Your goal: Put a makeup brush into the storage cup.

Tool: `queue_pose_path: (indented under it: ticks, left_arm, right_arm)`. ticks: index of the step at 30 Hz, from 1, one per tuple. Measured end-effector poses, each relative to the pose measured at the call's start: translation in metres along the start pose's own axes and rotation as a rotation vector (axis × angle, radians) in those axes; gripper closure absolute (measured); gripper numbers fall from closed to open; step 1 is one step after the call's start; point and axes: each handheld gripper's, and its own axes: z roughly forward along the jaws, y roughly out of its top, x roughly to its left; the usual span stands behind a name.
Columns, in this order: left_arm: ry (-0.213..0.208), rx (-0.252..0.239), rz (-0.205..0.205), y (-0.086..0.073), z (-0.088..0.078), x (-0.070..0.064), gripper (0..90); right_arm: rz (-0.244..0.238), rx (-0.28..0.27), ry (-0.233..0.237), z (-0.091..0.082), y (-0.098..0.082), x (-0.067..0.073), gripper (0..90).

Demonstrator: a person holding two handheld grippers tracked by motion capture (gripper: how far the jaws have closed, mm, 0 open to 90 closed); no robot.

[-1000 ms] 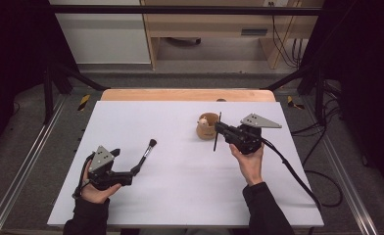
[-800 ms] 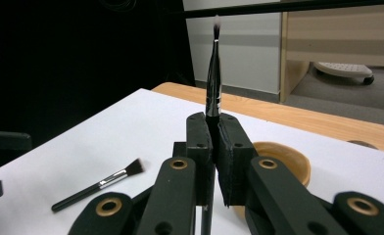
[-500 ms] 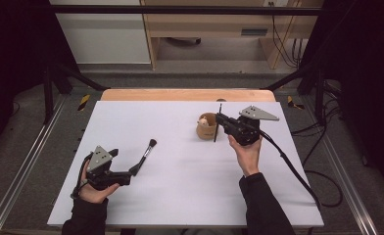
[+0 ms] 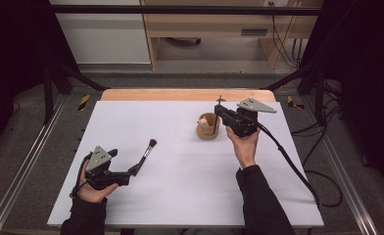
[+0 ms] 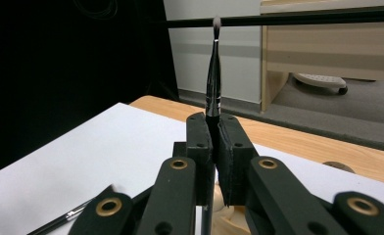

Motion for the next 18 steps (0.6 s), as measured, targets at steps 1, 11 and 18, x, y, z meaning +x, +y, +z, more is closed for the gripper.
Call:
queue_pose_path:
  ticks: [1,11,18]
  left_arm:
    - [0.0,0.001,0.001,0.0,0.0,0.0,6.4]
    - [-0.002,0.004,0.005,0.0,0.001,0.0,6.4]
    - [-0.005,0.008,0.009,0.0,0.002,-0.001,6.4]
  right_arm:
    - [0.001,0.0,-0.005,0.001,0.0,-0.001,85.1]
    - [-0.002,-0.004,-0.056,0.016,0.004,-0.007,85.2]
    - [0.0,0.002,-0.074,0.026,0.003,-0.012,85.2]
